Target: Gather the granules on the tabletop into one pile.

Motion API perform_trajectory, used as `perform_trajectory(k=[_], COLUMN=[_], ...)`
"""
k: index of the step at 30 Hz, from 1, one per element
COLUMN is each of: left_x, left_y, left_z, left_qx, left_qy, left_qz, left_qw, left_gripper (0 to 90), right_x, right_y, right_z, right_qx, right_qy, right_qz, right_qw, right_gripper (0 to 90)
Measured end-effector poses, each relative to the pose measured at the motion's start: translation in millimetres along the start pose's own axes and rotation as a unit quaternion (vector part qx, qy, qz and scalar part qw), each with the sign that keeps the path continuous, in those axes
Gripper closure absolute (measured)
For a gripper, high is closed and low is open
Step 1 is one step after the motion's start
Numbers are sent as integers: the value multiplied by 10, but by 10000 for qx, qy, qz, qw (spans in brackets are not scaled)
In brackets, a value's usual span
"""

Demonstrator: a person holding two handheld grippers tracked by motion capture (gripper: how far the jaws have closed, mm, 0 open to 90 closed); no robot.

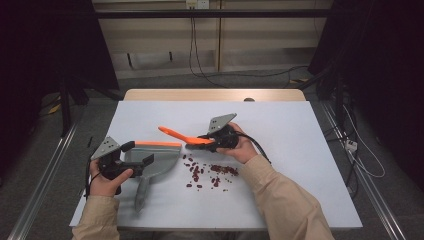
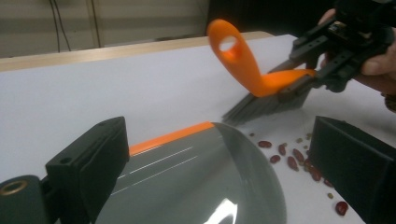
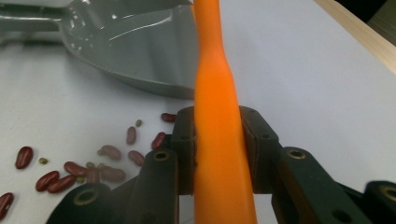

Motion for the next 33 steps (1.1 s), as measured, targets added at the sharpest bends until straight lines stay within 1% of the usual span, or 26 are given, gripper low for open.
perform_trajectory(k=[4,7,9,10,13,14,16,17,20,24,29,33], left_x=[6,4,3,2,1,0,-2,-2,1,-3,-5,-10], left_y=[42,56,61,65,76,77,79,78,78,68,64,59], left_z=[-17,-25,-29,-32,-37,-38,-42,-42,-35,-32,-27,-24], left_qx=[-64,-70,-85,-88,-97,-99,-111,-110,-124,-125,-127,-112], left_qy=[-5,-9,-17,-25,-31,-38,-51,-50,-32,-38,-59,-46], left_qz=[-42,-39,-61,-64,-67,-74,-79,-82,-62,-52,-73,-28], left_qw=[10000,10000,9999,9999,9999,9999,9999,9999,9999,9999,9999,9999], left_gripper=[52,52,52,52,52,52,52,52,54,55,56,56], right_x=[-11,-12,-24,-33,-41,-38,-25,-19,-10,-15,-3,2], right_y=[76,123,159,178,237,254,285,301,362,444,520,571], right_z=[11,14,11,11,10,2,-19,-31,-66,-112,-161,-193], right_qx=[-194,-272,-375,-442,-508,-527,-603,-603,-652,-775,-818,-851], right_qy=[40,53,13,4,69,45,-27,-37,-21,-13,-12,-21], right_qz=[-204,-309,-319,-366,-499,-463,-474,-463,-516,-591,-628,-624], right_qw=[9996,9991,9988,9984,9974,9975,9971,9971,9965,9952,9947,9944], right_gripper=[696,694,694,694,693,693,692,692,691,691,691,691])
Point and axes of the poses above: each handheld gripper's, and its own axes: z roughly forward along the jaws, x roughly out of its underside, y roughly to its left, the point moved 4 cm from there along z, roughly forward along the jaws, and after that the axes turned 9 degrees about -z, right-handed, at the moved point
